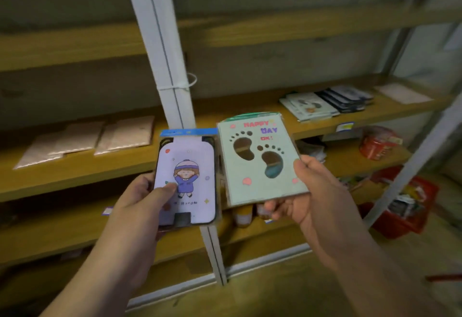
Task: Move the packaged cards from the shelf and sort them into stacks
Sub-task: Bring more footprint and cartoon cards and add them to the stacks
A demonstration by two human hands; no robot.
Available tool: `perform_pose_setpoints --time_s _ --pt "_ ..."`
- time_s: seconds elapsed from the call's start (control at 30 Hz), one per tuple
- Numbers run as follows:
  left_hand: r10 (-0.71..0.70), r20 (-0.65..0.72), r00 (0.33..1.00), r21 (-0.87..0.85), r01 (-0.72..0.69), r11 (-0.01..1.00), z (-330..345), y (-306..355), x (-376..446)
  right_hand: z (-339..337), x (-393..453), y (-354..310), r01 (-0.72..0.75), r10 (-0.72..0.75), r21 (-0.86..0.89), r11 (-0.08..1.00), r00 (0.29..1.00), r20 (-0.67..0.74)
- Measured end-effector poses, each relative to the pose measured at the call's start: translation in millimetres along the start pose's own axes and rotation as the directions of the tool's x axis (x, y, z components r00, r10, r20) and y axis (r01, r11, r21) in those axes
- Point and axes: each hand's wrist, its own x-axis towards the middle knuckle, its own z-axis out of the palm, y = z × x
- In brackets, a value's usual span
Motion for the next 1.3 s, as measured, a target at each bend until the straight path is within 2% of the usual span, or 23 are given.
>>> perform_pose_setpoints --time_s 0.07,0.23,0.47,0.6,0.73,0.8,0.9,1.13,1.2,1.23,1.27,1.3 --pt "-0.021 0.020 1.000 0.008 0.021 1.000 29.3 0.2 0.4 -28.9 0.6 -10.5 -0.042 0.044 0.026 0.999 0.996 -0.078" --pt "-0.060 0.128 0.990 0.022 0.058 0.998 103.3 -6.6 13.5 -92.3 -5.0 -25.4 0.070 -0.058 0.093 0.993 0.990 -0.126" --pt "-0.061 0.238 0.969 0.074 0.045 0.996 190.3 -27.1 59.6 -167.4 27.5 -52.0 0.132 -0.107 0.107 0.985 0.971 -0.215" --pt "-0.059 0.274 0.960 0.054 0.046 0.997 234.6 -27.9 98.8 -201.3 71.4 -69.6 0.024 -0.027 -0.014 1.000 0.944 -0.328" --pt "-0.066 0.237 0.969 0.017 0.064 0.998 271.4 -20.2 144.9 -222.2 130.2 -87.3 -0.060 -0.012 -0.194 0.979 0.936 -0.353" --pt "-0.065 0.211 0.975 0.020 0.062 0.998 283.4 -15.8 166.2 -226.8 165.9 -94.3 -0.057 -0.064 -0.340 0.939 0.940 -0.334" --pt "-0.044 0.142 0.989 0.029 0.040 0.999 292.3 -11.8 192.6 -227.0 225.7 -102.1 -0.048 -0.124 -0.570 0.820 0.958 -0.259" --pt "-0.014 0.025 1.000 0.078 0.012 0.997 297.2 -8.0 222.5 -211.3 323.8 -102.8 -0.058 -0.061 -0.608 0.792 0.983 -0.174" --pt "-0.010 -0.004 1.000 0.072 0.011 0.997 299.4 -7.7 225.3 -207.6 337.6 -101.5 -0.062 -0.059 -0.669 0.741 0.986 -0.156" --pt "-0.011 -0.011 1.000 0.069 0.011 0.998 301.1 -7.1 225.6 -207.0 342.9 -100.7 -0.046 -0.081 -0.730 0.682 0.987 -0.138" --pt "-0.011 -0.016 1.000 0.066 0.012 0.998 303.0 -6.5 225.7 -206.3 347.0 -101.3 -0.014 -0.122 -0.820 0.573 0.987 -0.102" --pt "-0.012 -0.023 1.000 0.064 0.014 0.998 305.1 -5.8 225.8 -205.9 349.4 -102.7 0.019 -0.168 -0.912 0.410 0.984 -0.055"
